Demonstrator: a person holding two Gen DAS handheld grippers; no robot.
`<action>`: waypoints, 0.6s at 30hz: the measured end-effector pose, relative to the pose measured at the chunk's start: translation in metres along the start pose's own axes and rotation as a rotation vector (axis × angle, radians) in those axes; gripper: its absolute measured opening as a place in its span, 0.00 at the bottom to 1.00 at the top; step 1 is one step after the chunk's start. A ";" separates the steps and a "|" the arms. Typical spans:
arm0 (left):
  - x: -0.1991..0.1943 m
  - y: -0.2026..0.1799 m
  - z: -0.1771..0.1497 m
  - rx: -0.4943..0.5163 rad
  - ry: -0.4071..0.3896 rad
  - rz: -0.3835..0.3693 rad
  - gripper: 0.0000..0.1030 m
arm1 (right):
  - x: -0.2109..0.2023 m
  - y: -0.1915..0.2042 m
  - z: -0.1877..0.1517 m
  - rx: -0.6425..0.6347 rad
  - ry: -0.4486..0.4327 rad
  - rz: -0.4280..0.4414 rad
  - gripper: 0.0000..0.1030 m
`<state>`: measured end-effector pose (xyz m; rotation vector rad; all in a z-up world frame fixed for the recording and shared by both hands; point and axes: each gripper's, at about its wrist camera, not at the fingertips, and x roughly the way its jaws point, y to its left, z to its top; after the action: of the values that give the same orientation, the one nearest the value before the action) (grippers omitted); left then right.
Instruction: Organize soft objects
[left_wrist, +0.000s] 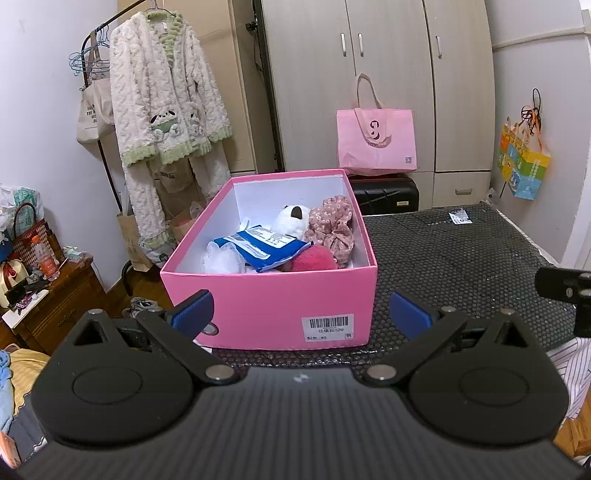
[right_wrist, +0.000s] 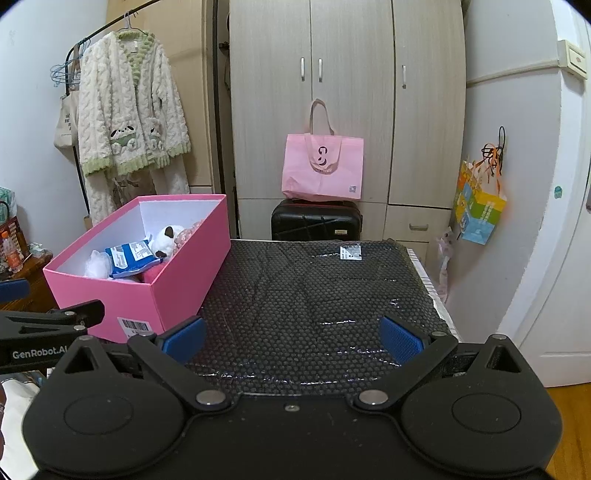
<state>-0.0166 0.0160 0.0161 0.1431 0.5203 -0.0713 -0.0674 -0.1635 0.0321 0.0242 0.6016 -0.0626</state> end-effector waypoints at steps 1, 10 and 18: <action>-0.001 0.000 0.000 -0.001 -0.001 0.001 1.00 | 0.000 0.000 0.000 0.000 -0.001 0.000 0.99; -0.003 -0.002 -0.002 -0.013 -0.010 0.007 1.00 | -0.001 0.001 -0.001 -0.006 -0.013 -0.016 0.99; -0.005 -0.003 -0.002 -0.013 -0.038 0.015 1.00 | -0.002 -0.006 -0.002 0.015 -0.025 -0.021 0.99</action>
<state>-0.0228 0.0136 0.0165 0.1325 0.4822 -0.0560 -0.0702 -0.1690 0.0316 0.0313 0.5761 -0.0872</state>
